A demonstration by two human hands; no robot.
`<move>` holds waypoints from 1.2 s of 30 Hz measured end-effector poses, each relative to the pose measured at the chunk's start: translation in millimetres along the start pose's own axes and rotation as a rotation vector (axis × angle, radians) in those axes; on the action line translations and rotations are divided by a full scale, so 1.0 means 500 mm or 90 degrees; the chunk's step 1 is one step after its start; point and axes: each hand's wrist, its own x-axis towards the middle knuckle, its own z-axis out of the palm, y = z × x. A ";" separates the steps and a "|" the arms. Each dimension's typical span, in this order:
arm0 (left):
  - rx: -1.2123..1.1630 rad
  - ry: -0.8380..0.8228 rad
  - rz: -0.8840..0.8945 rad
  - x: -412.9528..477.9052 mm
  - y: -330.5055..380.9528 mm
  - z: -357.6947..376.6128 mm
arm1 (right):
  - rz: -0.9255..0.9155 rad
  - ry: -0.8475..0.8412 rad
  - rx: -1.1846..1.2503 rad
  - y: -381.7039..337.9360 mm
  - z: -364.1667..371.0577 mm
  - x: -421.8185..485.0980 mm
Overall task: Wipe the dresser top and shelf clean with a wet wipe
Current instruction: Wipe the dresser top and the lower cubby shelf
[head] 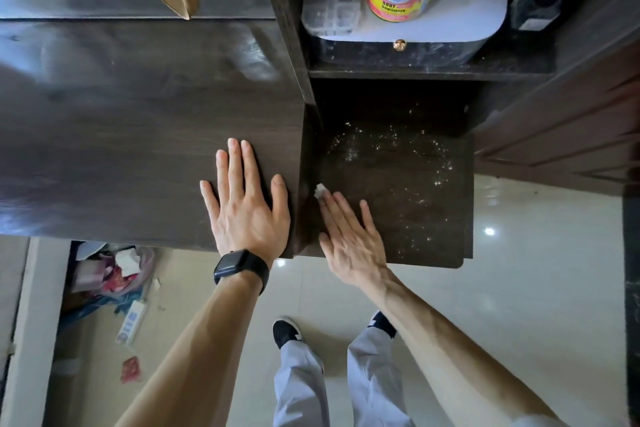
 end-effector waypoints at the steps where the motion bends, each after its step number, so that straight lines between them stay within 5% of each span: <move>1: 0.000 -0.002 0.001 0.000 0.001 -0.001 | 0.031 0.001 -0.016 0.036 -0.008 -0.011; 7: 0.005 -0.007 -0.005 0.000 0.004 -0.003 | 0.381 0.039 0.019 0.132 -0.031 -0.066; 14: 0.005 -0.002 -0.003 0.000 -0.001 -0.001 | -0.014 0.020 0.009 -0.011 -0.008 0.022; 21: 0.001 -0.001 0.000 -0.001 0.003 -0.004 | 0.416 0.021 0.025 0.186 -0.030 -0.131; 25: -0.005 0.004 -0.007 -0.001 0.003 -0.001 | 0.523 0.069 0.063 0.167 -0.042 -0.090; 27: -0.005 0.009 0.002 -0.001 0.003 -0.001 | 0.453 0.064 0.049 0.122 -0.035 -0.045; 33: 0.003 0.007 0.003 -0.003 0.007 -0.005 | -0.003 -0.004 0.009 0.034 -0.012 -0.037; 36: 0.076 0.003 0.061 0.008 0.015 -0.013 | 0.073 0.002 -0.027 0.134 -0.036 -0.028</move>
